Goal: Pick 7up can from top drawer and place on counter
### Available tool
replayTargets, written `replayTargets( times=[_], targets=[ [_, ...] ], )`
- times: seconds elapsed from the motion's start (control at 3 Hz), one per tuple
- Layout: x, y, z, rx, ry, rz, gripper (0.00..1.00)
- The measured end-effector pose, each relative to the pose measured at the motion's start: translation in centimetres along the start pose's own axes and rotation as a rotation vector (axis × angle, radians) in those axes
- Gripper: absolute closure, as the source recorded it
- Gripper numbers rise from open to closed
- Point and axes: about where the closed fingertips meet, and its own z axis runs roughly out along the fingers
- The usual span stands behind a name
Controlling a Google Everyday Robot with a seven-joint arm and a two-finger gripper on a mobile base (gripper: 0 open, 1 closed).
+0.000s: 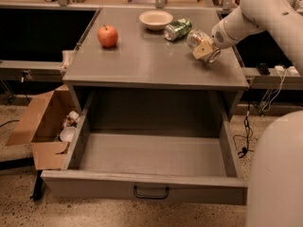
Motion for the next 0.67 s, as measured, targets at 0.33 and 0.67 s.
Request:
replayTargets(
  times=[0.33,0.67],
  targets=[
    [-0.5,0.2,-0.5,0.009,-0.026,-0.018,0.06],
    [-1.4,0.5,-1.8,0.029,-0.072,-0.037,0.00]
  ],
)
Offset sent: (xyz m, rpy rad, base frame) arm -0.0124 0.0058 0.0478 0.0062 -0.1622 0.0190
